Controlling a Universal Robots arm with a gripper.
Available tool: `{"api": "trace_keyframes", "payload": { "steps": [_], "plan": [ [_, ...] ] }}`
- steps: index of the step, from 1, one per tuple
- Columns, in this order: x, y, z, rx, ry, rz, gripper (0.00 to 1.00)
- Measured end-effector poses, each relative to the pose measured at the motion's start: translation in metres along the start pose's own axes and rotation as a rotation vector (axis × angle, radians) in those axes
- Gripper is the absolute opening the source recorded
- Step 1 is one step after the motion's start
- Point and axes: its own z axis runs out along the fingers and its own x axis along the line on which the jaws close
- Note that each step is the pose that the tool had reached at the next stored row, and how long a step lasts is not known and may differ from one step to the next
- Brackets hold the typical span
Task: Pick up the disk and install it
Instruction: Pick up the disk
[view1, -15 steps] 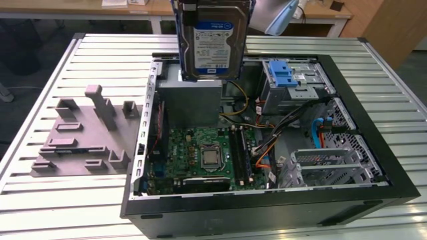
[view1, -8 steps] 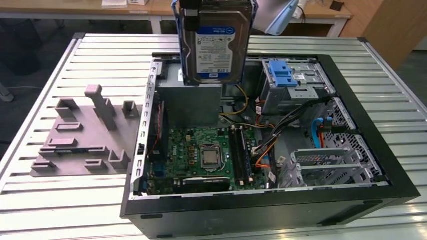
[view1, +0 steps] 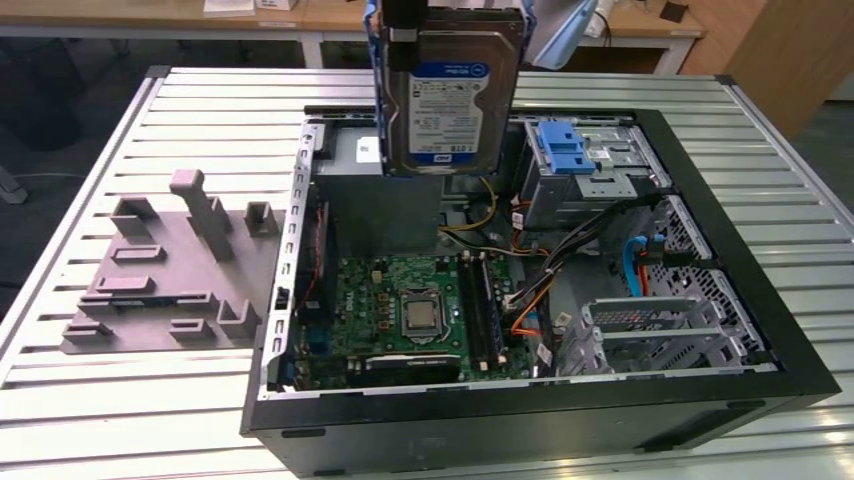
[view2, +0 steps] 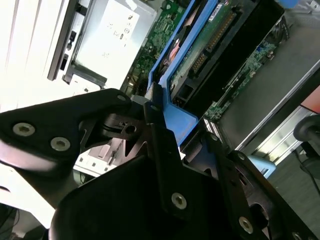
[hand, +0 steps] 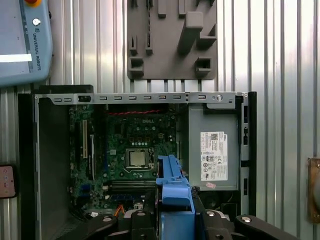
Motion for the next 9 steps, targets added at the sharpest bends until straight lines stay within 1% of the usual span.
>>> {"api": "trace_keyframes", "payload": {
  "steps": [2,9],
  "plan": [
    [-0.0001,-0.0053,0.0004,0.0,-0.0001,0.0,0.36],
    [-0.0001,-0.0061,0.0003,0.0,0.0001,0.0,0.36]
  ]
}}
